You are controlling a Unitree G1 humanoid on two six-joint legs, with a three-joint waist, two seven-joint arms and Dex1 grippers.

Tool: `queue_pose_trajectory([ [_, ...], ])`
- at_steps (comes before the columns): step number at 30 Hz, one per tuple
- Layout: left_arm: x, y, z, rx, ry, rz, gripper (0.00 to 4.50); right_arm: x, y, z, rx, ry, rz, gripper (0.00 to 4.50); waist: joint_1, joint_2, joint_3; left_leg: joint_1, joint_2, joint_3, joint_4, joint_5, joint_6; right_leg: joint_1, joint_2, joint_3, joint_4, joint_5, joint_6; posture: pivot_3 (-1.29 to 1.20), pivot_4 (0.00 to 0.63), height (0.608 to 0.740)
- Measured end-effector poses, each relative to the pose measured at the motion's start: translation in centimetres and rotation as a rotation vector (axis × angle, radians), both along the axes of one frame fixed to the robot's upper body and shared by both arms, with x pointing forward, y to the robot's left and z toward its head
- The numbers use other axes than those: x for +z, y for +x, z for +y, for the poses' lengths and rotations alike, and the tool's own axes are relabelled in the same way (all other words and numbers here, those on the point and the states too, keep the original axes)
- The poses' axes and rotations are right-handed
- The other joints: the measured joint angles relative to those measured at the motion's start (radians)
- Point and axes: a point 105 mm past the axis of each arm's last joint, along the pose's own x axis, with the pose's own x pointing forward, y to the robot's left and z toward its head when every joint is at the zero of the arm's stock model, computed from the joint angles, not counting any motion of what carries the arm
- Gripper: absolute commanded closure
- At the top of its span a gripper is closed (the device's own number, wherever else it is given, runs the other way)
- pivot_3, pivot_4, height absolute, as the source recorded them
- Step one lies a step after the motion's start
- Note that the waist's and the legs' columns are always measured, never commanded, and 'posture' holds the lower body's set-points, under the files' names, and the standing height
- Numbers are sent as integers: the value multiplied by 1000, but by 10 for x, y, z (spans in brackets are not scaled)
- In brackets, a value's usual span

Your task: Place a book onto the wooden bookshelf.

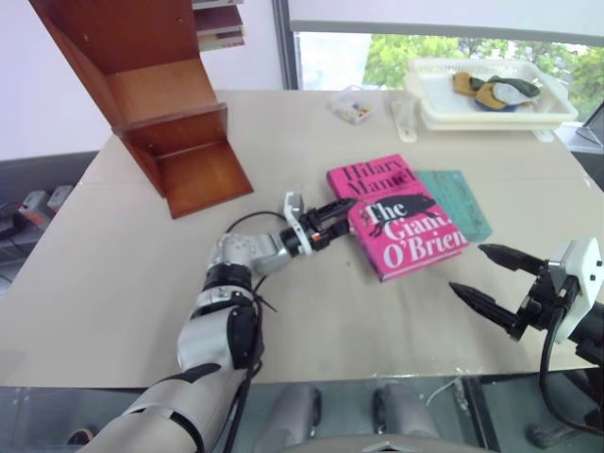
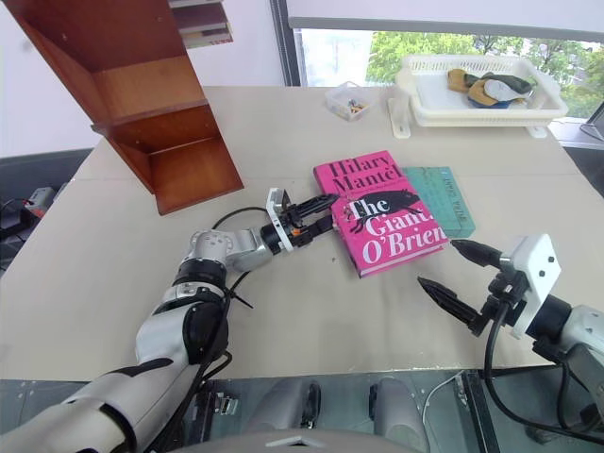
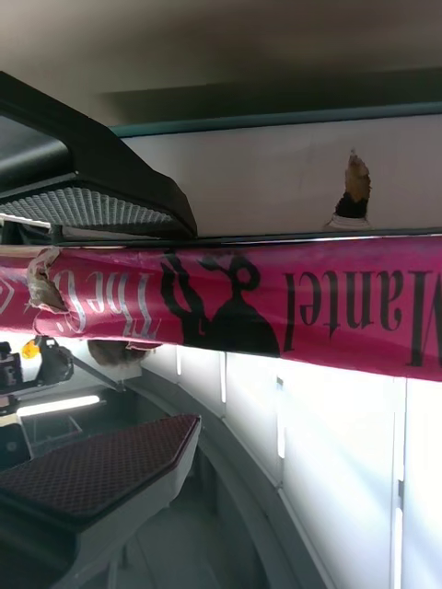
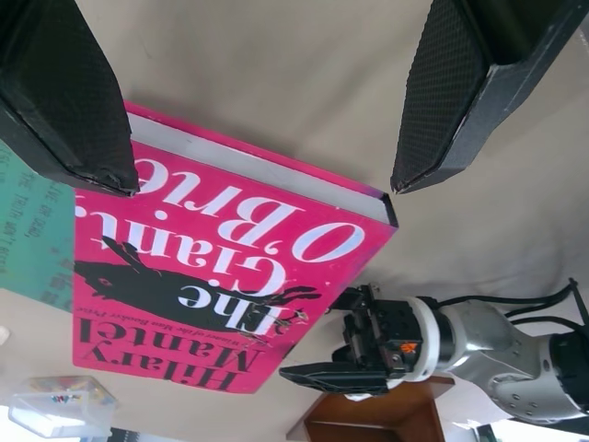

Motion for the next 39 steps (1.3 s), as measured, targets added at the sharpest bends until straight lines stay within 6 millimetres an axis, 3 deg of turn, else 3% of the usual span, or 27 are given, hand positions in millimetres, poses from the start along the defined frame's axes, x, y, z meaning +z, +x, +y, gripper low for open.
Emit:
queue_pose_trajectory([
  [12, -6, -4, 4, -7, 44, -13, 1317, -4, -2, -2, -11, -3, 15, 0, -4, 0, 0, 0, 2, 0, -1, 0, 0, 0, -1, 0, -1, 0, 0, 0, 150, 740],
  [26, -24, 0, 2, 9, 229, -57, 1317, -5, -1, -3, -19, -13, 12, 0, -13, 1, -1, 4, 5, -1, -1, 0, 0, 7, 0, 1, -5, 0, 0, 0, 150, 740],
  [39, -7, -8, 24, -2, 93, -25, 1317, -8, -2, -4, -31, -14, 23, 0, -24, 1, 0, 3, 6, -2, -3, 0, 0, 6, 0, 0, -8, 0, 0, 0, 150, 740],
])
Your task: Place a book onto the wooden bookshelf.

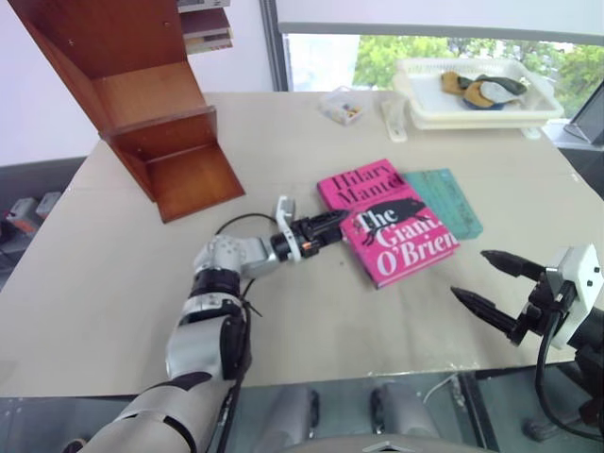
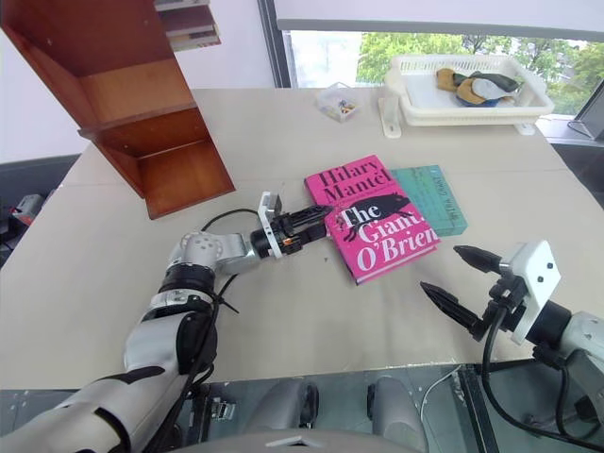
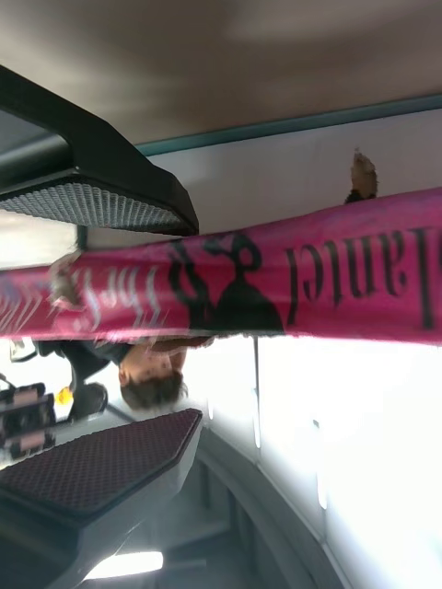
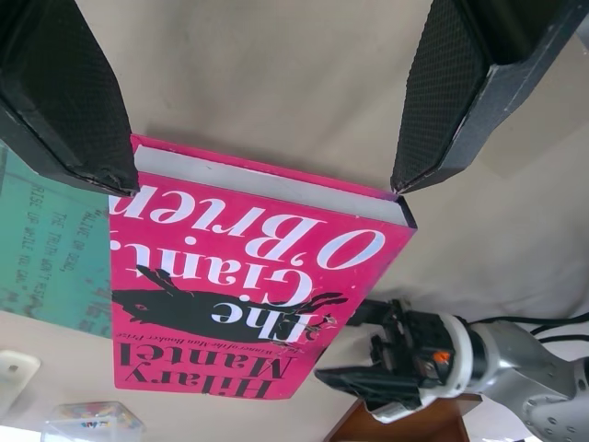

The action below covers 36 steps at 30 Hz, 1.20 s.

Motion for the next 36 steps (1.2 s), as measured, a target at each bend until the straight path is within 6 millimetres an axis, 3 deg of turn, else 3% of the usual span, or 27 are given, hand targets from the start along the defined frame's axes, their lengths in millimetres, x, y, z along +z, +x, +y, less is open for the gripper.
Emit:
queue_pose_trajectory([
  [8, 1, -2, 5, 7, 2, 11, 1317, -1, -1, 0, -2, -2, 5, 0, 2, 0, 0, -1, 0, -2, -2, 0, 0, 0, -1, -1, -2, 0, 0, 0, 150, 740],
  [23, 6, -3, -16, -18, -40, 11, 1317, 0, 1, 0, -1, -6, -5, 0, 31, -1, 1, -4, -2, -5, -4, 0, -1, -1, -2, -3, -4, 0, 0, 0, 150, 740],
  [24, 5, -3, -18, -20, -40, 12, 1829, 0, 1, 0, -2, -6, -5, 0, 31, -1, 1, -4, -2, -5, -4, 0, -1, -1, -3, -3, -4, 0, 0, 0, 150, 740],
  [27, 6, -3, -19, -23, -42, 12, 2680, 0, 0, 0, -3, -7, -2, 0, 31, -1, 1, -4, -3, -5, -4, 0, -1, -1, -3, -3, -5, 0, 0, 0, 150, 740],
  [31, 6, -3, -19, -24, -42, 13, 4411, 0, 0, 0, -3, -7, -2, 0, 31, -1, 1, -4, -3, -5, -4, 0, -1, -1, -3, -4, -5, 0, 0, 0, 150, 740],
  [36, 6, -3, -20, -26, -40, 15, 4460, 0, 0, -1, -5, -6, -3, 0, 31, -1, 2, -4, -3, -6, -4, 0, -1, -1, -3, -4, -5, 0, 0, 0, 150, 740],
])
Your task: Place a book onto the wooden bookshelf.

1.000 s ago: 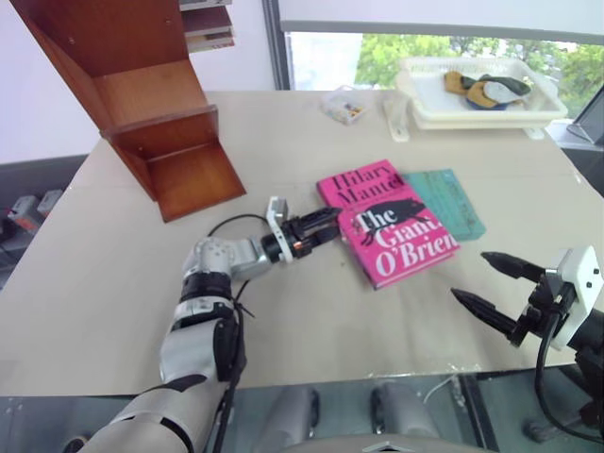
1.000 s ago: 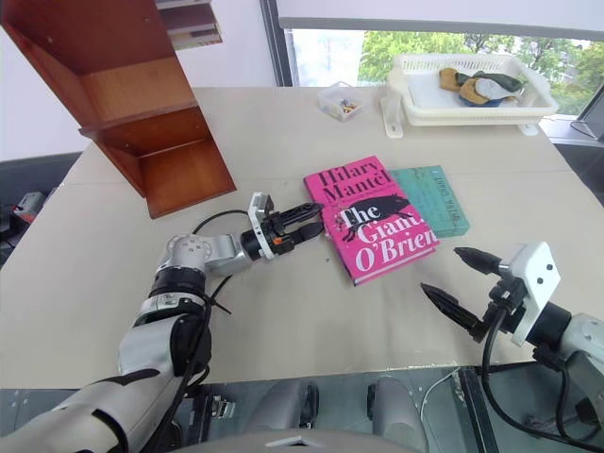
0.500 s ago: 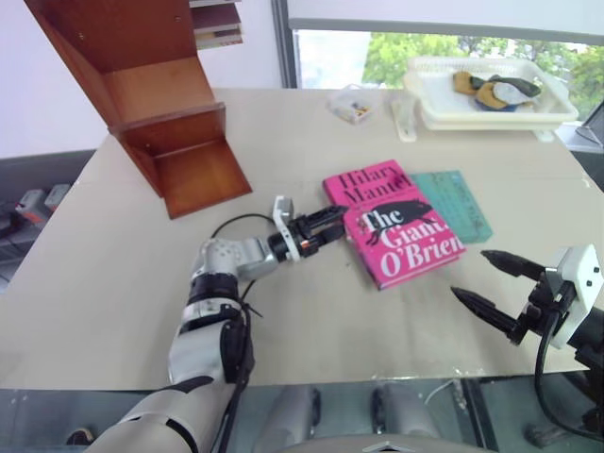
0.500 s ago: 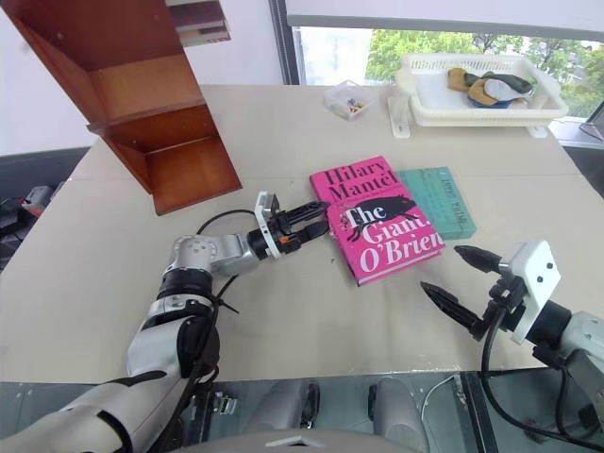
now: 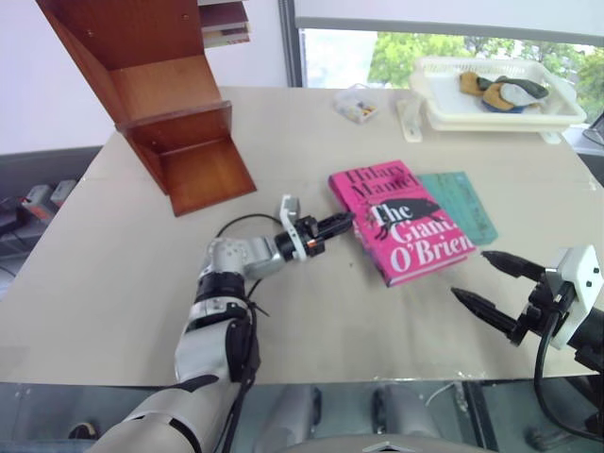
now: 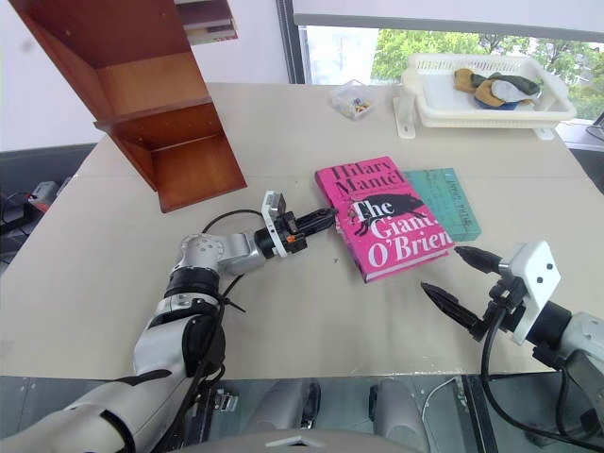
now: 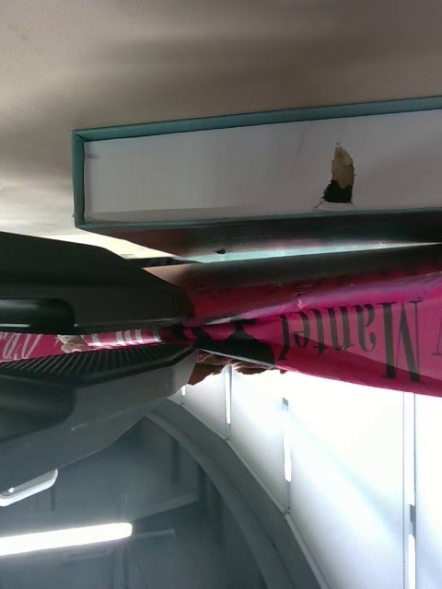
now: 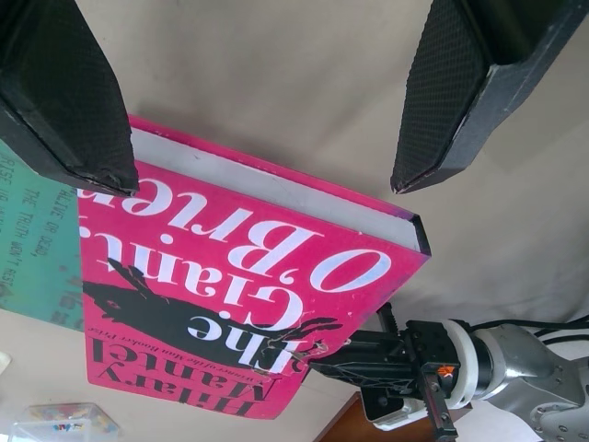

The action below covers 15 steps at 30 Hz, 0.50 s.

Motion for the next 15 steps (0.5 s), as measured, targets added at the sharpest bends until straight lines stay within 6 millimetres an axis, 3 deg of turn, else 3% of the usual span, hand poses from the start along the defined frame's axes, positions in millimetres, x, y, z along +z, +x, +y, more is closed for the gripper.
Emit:
queue_pose_trajectory([
  [10, -1, 1, 1, 16, 13, -37, 4460, 0, 1, 0, -4, -5, -5, 0, -1, 0, 1, 0, 0, 0, 0, 0, 0, 0, 0, 0, 0, 0, 0, 0, 150, 740],
  [15, 8, -1, 2, 25, -4, -119, 4460, 0, 1, 0, -7, -4, -9, 0, -2, -1, 5, -1, 0, 0, 0, 1, -1, -1, 0, 0, 0, 0, 0, 0, 150, 740],
])
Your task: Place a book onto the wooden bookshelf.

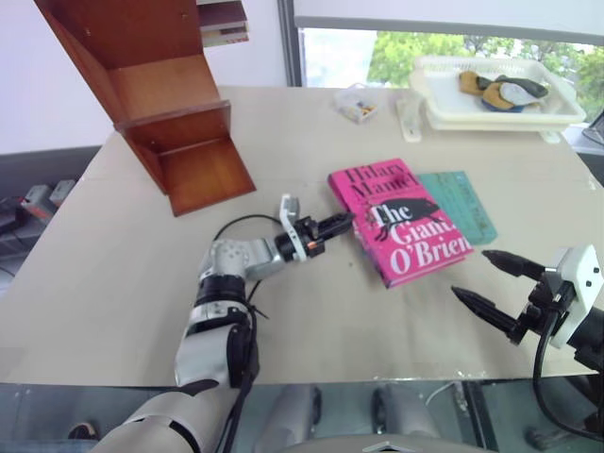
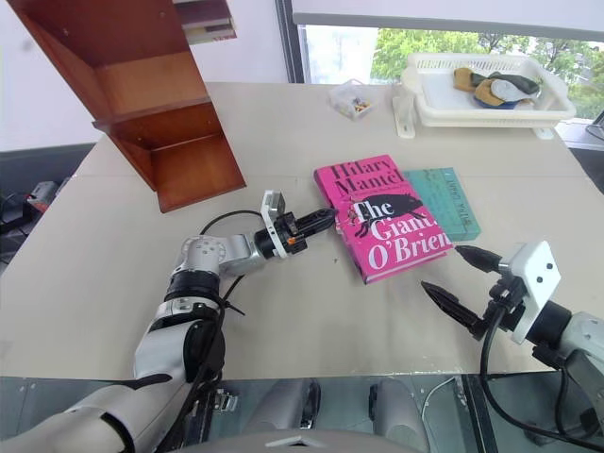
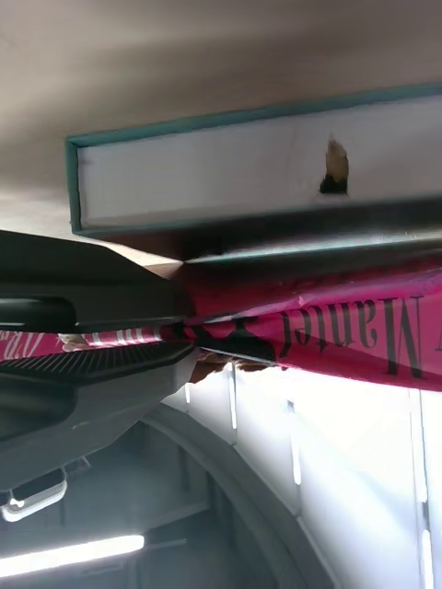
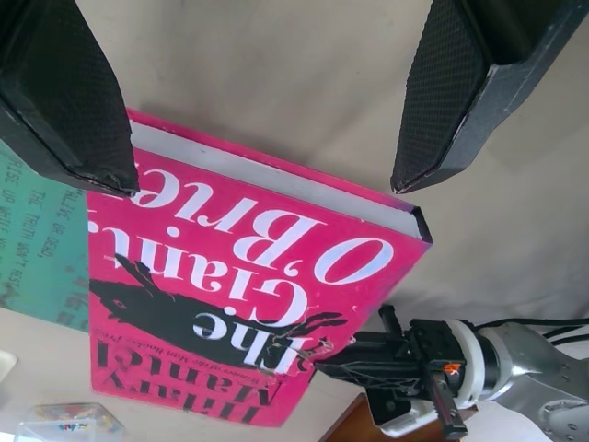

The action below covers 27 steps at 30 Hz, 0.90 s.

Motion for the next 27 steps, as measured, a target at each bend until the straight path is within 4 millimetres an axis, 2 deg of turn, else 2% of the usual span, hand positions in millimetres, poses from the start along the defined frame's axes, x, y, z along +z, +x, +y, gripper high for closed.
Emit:
queue_pose_trajectory([
  [3, 18, 1, -2, 10, -15, -105, 4460, 0, 1, 0, -1, -4, -4, 0, 1, -1, 1, -4, 0, 0, 0, 2, -3, -4, 0, 0, 0, 0, 0, 0, 150, 740],
  [7, 44, -1, -14, 11, -2, -280, 4460, 1, 2, 0, 1, -5, -9, 0, 2, -1, 1, -9, 0, 0, 0, 2, -3, -8, 0, 0, -1, 0, 0, 0, 150, 740],
  [10, 52, -1, -27, 3, -3, -295, 4460, 2, 2, 1, 3, -5, -14, 0, 2, -1, 1, -10, -1, 0, 0, 2, -3, -9, 0, 0, -2, 0, 0, 0, 150, 740],
  [12, 49, 1, -30, 4, 2, -261, 4460, 2, 3, 1, 4, -3, -14, 0, 2, -1, 1, -10, -1, 0, 0, 2, -3, -9, 1, 0, -2, 0, 0, 0, 150, 740],
  [16, 31, 5, -32, 19, 3, -115, 4460, 0, 2, 1, -1, 1, -10, 0, -1, -1, 1, -9, -1, 0, 1, 2, -3, -9, 2, 0, -1, 0, 0, 0, 150, 740],
  [19, 24, -5, -32, -8, -12, -58, 4460, -1, 1, 0, -6, 0, -4, 0, -1, -1, 1, -9, -1, 0, 1, 2, -3, -9, 3, 0, -1, 0, 0, 0, 150, 740],
  [22, 15, -15, -19, -3, -1, -24, 4460, -5, -1, -2, -16, 0, 11, 0, -2, -1, 1, -9, 0, 0, 1, 2, -3, -9, 2, 0, 0, 0, 0, 0, 150, 740],
  [27, 0, -15, 11, 82, 58, 29, 4460, -6, -3, -3, -20, 0, 16, 0, 0, -1, 1, -8, 0, 0, 3, 2, -3, -8, 2, 0, 2, 0, 0, 0, 150, 740],
])
